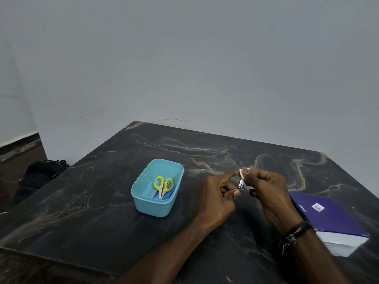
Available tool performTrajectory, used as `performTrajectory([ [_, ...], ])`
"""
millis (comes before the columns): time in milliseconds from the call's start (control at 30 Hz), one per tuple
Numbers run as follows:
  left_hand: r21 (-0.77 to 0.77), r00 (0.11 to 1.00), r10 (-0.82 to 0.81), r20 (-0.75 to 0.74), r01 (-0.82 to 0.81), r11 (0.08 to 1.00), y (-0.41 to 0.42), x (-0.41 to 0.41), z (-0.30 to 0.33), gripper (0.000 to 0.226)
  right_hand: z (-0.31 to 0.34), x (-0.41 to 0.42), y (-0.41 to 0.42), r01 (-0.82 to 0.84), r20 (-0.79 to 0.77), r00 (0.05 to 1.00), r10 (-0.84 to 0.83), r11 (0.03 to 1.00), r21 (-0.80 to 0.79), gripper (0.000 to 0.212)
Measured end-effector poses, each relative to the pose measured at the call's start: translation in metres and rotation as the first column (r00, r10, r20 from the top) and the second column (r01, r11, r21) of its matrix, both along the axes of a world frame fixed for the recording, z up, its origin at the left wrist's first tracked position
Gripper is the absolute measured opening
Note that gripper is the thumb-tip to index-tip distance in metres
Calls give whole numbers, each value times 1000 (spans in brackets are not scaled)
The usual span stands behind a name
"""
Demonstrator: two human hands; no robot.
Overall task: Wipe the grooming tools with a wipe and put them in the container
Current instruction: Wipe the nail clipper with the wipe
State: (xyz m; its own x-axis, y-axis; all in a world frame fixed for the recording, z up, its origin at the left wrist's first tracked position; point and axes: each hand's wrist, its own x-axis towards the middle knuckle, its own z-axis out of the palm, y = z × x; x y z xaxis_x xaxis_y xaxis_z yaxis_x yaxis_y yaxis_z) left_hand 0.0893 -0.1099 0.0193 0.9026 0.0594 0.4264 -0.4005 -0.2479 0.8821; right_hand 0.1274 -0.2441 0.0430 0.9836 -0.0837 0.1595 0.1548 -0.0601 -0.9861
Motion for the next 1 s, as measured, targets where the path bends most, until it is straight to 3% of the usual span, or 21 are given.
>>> performTrajectory([
  [267,-45,999,32,-29,-33,998,9,5,1,59,4,-7,2,-212,-131,972,195,969,-131,26],
  [533,132,995,4,103,-18,991,3,-2,2,55,2,-1,-1,-10,-69,998,10,1000,-9,19],
  [800,76,998,65,20,-67,995,9,2,2,59,4,-7,2,-197,-155,971,179,975,-105,30],
  [1000,131,998,-21,66,12,991,3,-2,3,53,2,0,-1,7,-97,995,-5,1000,23,17],
])
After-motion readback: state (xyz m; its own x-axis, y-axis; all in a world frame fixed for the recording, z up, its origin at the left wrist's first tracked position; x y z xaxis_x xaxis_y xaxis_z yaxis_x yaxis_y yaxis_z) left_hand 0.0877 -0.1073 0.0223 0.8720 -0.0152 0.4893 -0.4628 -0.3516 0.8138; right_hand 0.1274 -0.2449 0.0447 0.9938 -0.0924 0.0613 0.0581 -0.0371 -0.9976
